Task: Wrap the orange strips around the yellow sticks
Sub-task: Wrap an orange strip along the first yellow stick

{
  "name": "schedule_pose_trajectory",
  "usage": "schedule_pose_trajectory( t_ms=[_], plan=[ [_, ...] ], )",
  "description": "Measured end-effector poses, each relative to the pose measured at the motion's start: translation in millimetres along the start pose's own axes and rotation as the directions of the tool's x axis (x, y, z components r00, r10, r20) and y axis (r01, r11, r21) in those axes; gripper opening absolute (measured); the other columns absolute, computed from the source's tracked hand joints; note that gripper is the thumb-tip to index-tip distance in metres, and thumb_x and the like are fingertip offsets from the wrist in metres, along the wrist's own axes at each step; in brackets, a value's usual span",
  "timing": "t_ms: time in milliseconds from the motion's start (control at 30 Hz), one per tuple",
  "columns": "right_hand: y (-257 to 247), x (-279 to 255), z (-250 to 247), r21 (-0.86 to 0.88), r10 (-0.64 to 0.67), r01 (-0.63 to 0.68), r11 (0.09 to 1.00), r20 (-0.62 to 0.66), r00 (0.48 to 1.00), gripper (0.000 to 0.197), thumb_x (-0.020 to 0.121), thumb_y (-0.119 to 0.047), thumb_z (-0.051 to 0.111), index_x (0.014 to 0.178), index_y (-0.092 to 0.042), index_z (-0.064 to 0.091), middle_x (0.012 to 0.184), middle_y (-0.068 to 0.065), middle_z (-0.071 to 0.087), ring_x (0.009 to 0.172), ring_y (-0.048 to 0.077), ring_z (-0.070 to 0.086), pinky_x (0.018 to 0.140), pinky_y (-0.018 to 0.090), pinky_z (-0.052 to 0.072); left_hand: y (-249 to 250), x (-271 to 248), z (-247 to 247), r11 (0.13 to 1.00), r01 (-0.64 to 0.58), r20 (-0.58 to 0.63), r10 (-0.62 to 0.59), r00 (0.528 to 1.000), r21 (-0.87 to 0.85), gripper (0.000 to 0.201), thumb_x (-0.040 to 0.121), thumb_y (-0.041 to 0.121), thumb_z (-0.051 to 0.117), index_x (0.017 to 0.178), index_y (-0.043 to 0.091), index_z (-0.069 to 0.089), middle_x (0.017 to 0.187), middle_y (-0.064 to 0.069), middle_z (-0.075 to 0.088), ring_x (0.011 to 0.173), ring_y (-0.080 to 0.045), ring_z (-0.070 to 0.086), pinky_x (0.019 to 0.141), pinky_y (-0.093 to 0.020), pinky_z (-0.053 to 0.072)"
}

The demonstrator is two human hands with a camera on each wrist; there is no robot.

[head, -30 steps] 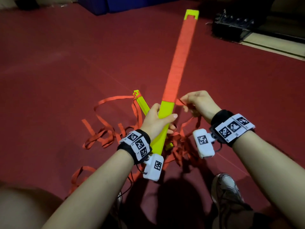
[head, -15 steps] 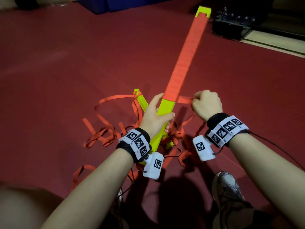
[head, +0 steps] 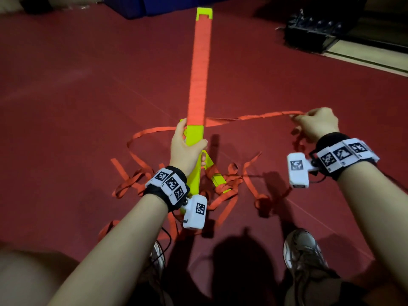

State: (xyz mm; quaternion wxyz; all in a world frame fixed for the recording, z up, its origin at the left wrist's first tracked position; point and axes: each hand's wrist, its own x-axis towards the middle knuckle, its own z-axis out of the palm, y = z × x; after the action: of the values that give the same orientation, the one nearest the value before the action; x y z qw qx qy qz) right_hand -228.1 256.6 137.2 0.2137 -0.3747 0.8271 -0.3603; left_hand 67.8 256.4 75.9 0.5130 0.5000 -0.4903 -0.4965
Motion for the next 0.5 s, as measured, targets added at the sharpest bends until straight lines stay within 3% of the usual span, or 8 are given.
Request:
schedule_pose_trajectory(
  t_ms=[67,167,200,267,333,433,500],
  plan=[
    [-11.0,2.2,-5.5,0.041,-0.004,0.002,0.999,0.055,0.998,0.029,0.084,-0.040,0.076,0.079,-0.013,0.067,0.063,0.009,0.073,0.037,0.007,0.057,0.046,0.024,0.048,-1.6,-0.6,-0.7,1.000,0.007,0.000,-0.007,1.000,0.002,0.061,0.086,-0.011,0.060,0.133,0.026,0.047,0.077,-0.020,0.056,0.041,-0.022,0.048,0.040,-0.027,0.045],
    [-26.8,4.0,-14.8,0.169,-0.050,0.042,0.985,0.042,0.998,0.018,0.084,-0.019,0.079,0.080,-0.013,0.061,0.054,0.008,0.069,0.032,0.008,0.055,0.035,0.019,0.044,-2.8,-2.6,-0.1,1.000,-0.004,0.018,0.004,1.000,0.006,0.061,0.085,-0.012,0.060,0.131,0.027,0.048,0.076,-0.020,0.056,0.041,-0.022,0.047,0.041,-0.028,0.044],
    [-30.9,3.6,-17.7,0.226,-0.075,0.079,0.971,-0.026,0.997,0.015,0.081,-0.011,0.077,0.082,-0.013,0.062,0.056,0.005,0.069,0.038,0.009,0.061,0.039,0.022,0.050,-2.7,-3.2,0.5,1.000,-0.007,0.026,0.007,1.000,0.004,0.062,0.085,-0.013,0.060,0.133,0.026,0.048,0.076,-0.020,0.057,0.042,-0.023,0.048,0.041,-0.028,0.045],
    [-34.6,4.7,-21.3,0.168,-0.213,0.258,0.952,-0.244,0.946,0.018,0.072,-0.010,0.068,0.088,-0.019,0.071,0.067,-0.007,0.070,0.064,0.008,0.069,0.068,0.026,0.060,-2.7,-3.5,1.7,1.000,-0.012,0.036,0.012,0.999,0.010,0.067,0.083,-0.011,0.063,0.139,0.021,0.046,0.076,-0.020,0.060,0.045,-0.025,0.052,0.043,-0.030,0.047],
    [-37.3,-2.4,-22.5,0.058,-0.383,0.423,0.904,-0.328,0.864,0.029,0.071,-0.014,0.057,0.094,-0.022,0.073,0.086,-0.013,0.067,0.084,0.004,0.062,0.088,0.021,0.051,-3.4,-3.4,3.1,0.999,-0.030,0.045,0.028,0.999,0.029,0.071,0.078,-0.005,0.066,0.141,0.022,0.047,0.078,-0.013,0.064,0.052,-0.026,0.056,0.048,-0.034,0.050],
    [-41.1,-14.5,-18.7,0.050,-0.511,0.544,0.838,-0.279,0.813,0.035,0.073,-0.010,0.050,0.095,-0.021,0.074,0.096,-0.010,0.070,0.095,0.006,0.061,0.097,0.023,0.044,-4.8,-4.3,6.8,0.999,-0.021,0.065,0.019,0.998,0.033,0.074,0.075,-0.003,0.066,0.141,0.024,0.047,0.077,-0.012,0.064,0.052,-0.027,0.056,0.047,-0.033,0.049],
    [-37.8,-11.7,-11.0,0.010,-0.497,0.501,0.865,-0.120,0.860,0.043,0.069,-0.003,0.044,0.092,-0.021,0.075,0.099,0.002,0.075,0.103,0.019,0.066,0.101,0.027,0.047,-4.7,-5.8,8.9,0.999,-0.021,0.074,0.018,0.997,0.041,0.072,0.078,-0.009,0.064,0.140,0.024,0.048,0.076,-0.014,0.061,0.050,-0.027,0.054,0.045,-0.032,0.048]
  ],
)
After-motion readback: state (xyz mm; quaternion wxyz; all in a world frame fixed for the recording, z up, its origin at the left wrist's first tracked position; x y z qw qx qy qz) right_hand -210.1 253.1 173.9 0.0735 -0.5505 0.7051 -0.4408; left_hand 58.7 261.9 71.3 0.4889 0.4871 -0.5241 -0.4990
